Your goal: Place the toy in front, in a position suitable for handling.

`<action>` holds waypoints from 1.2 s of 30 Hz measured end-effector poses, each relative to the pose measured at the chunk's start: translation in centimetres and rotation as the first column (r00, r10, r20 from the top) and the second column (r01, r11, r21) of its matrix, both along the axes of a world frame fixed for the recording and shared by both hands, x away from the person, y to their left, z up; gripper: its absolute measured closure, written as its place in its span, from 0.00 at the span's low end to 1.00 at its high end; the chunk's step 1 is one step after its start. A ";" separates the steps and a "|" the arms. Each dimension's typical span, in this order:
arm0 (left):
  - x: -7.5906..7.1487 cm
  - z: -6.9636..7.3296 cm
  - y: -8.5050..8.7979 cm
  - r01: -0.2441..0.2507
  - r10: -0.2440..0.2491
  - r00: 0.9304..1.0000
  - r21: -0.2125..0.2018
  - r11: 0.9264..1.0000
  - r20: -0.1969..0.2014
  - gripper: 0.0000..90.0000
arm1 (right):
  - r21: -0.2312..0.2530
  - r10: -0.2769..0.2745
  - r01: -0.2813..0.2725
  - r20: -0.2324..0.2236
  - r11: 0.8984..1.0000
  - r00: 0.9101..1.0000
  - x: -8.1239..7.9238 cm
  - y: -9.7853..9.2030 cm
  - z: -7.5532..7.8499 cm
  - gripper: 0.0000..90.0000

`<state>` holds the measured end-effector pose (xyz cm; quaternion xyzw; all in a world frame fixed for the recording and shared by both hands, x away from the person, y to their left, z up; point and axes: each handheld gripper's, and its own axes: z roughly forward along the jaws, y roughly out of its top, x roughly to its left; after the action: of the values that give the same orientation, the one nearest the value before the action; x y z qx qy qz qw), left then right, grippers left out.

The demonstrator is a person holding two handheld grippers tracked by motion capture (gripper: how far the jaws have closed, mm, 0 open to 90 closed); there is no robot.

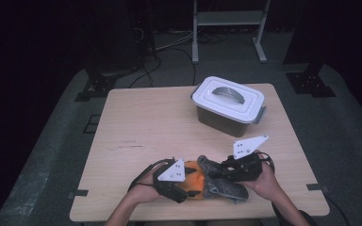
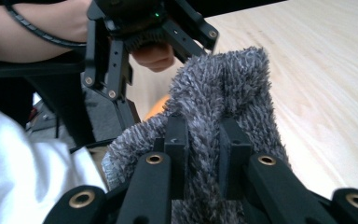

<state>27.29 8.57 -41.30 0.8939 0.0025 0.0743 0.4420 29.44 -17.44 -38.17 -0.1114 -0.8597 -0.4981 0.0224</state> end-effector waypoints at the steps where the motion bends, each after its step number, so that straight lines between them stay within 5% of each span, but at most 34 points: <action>1: -0.1 0.0 0.0 0.010 -0.010 1.000 0.009 1.000 0.007 0.37 | -0.018 0.011 -0.011 -0.003 1.000 1.000 0.0 0.1 -0.1 0.85; 12: 0.1 -0.1 0.0 0.028 -0.028 1.000 -0.010 1.000 -0.002 0.38 | -0.073 -0.011 0.005 -0.087 0.997 0.996 1.3 -1.3 -1.8 0.85; 17: 0.1 -0.1 0.2 0.014 -0.014 1.000 -0.008 1.000 0.011 0.40 | -0.061 0.002 -0.005 -0.049 0.998 0.999 0.8 -0.6 -1.1 0.85; 20: 0.5 0.0 0.5 -0.022 0.022 1.000 -0.031 0.999 -0.007 0.42 | -0.051 -0.034 0.031 -0.057 0.998 0.998 1.3 -1.0 -1.5 0.85; 27: 1.9 -0.3 2.0 -0.110 0.103 0.992 -0.097 0.989 -0.077 0.43 | -0.071 -0.111 0.105 -0.090 0.992 0.990 2.3 -2.2 -2.8 0.85; 36: 3.1 -0.7 3.4 -0.191 0.166 0.973 -0.155 0.969 -0.159 0.42 | -0.076 -0.142 0.133 -0.137 0.988 0.980 3.3 -2.8 -3.9 0.85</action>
<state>30.40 11.98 -41.95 0.8523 0.1215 0.0485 0.5064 32.70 -20.25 -42.11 -0.2063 -0.8622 -0.4605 0.0454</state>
